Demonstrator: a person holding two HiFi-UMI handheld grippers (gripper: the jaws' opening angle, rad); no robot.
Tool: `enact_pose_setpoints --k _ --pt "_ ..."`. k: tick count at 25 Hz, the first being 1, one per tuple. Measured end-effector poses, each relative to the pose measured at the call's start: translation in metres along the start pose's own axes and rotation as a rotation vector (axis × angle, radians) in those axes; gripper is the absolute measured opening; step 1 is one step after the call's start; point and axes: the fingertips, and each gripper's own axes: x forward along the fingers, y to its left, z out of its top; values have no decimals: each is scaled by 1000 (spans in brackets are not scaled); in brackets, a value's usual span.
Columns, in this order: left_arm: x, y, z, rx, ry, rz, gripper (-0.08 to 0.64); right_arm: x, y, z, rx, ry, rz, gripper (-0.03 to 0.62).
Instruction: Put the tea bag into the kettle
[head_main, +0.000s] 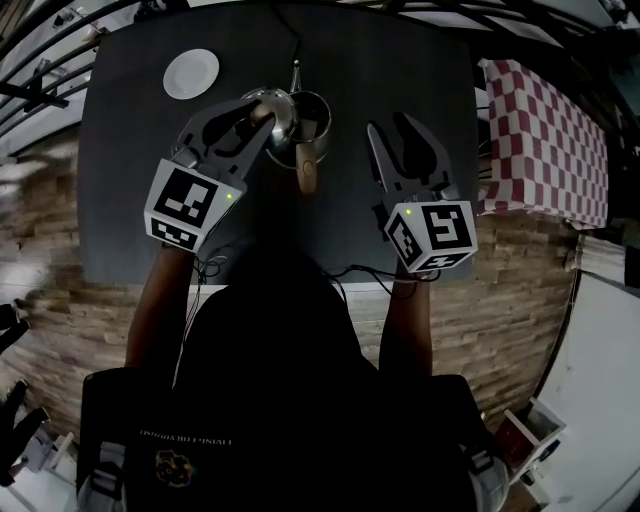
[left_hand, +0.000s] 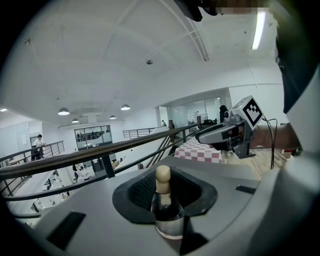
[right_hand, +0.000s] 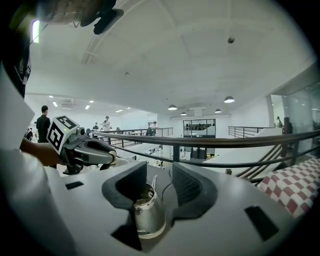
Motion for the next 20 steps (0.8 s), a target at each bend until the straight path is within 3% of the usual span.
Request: enact_pose_setpoints --k 20 --pt "58 -18 -14 29 36 -112 95 -7 -17 -31 41 60 -51 167"
